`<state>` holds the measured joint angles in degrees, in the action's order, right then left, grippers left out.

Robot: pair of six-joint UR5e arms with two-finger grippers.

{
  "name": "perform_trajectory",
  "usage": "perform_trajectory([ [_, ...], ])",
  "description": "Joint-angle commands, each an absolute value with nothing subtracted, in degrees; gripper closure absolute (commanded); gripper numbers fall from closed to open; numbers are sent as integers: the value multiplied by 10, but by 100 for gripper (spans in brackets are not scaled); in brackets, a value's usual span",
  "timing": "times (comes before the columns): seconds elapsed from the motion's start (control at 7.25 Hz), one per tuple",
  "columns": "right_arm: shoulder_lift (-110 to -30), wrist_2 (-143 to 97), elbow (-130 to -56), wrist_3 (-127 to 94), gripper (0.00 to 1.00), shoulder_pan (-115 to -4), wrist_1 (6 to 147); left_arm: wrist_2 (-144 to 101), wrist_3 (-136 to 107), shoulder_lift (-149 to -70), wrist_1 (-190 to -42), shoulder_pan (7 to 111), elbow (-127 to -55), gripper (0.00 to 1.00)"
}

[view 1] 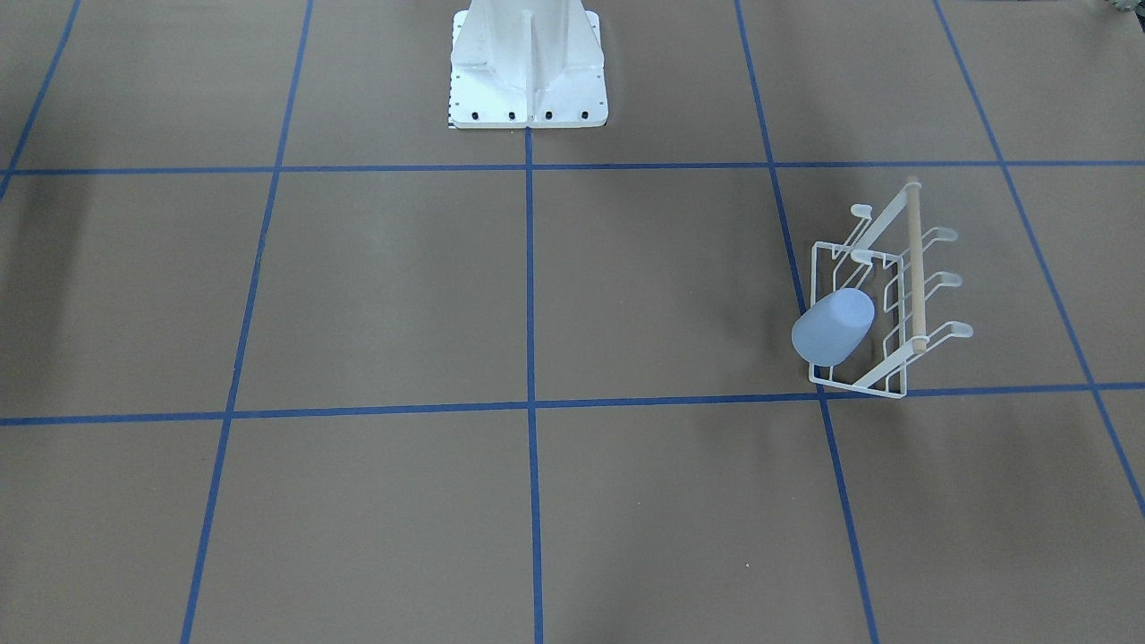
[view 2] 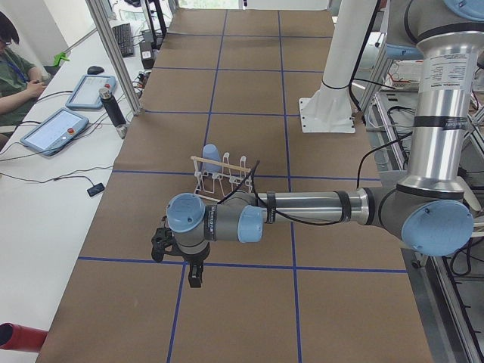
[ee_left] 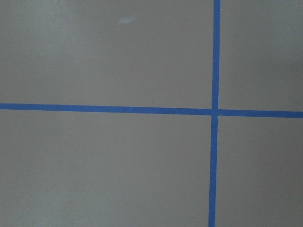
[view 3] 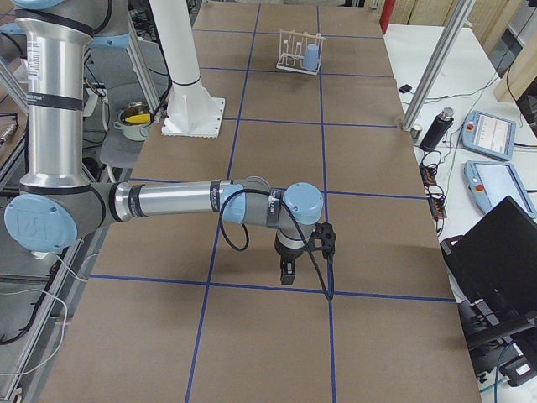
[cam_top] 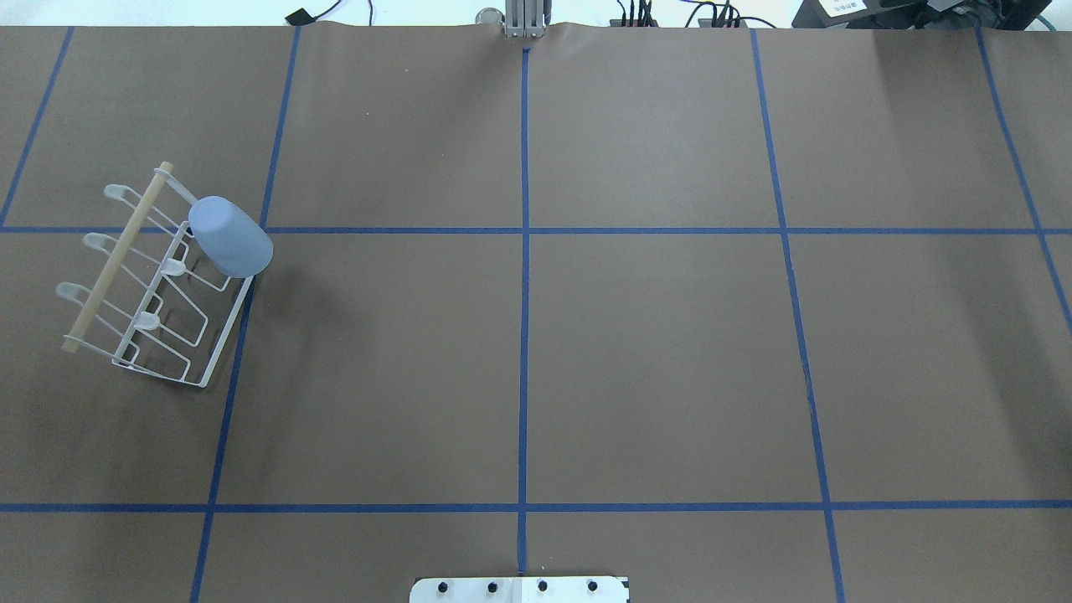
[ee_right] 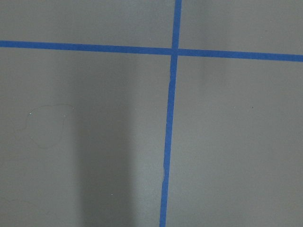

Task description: Hang cup on cup holder

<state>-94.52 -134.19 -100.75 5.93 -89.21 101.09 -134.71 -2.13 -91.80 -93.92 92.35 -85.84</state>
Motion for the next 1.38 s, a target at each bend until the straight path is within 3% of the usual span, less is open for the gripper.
perform_trajectory([
  [0.0,-940,-1336,-1007,58,0,-892,1011,-1359,-22,-918,-938,925,-861,1],
  [1.24,-940,-1339,-1005,56,0,-892,1010,-1357,-25,-926,-939,920,-864,1],
])
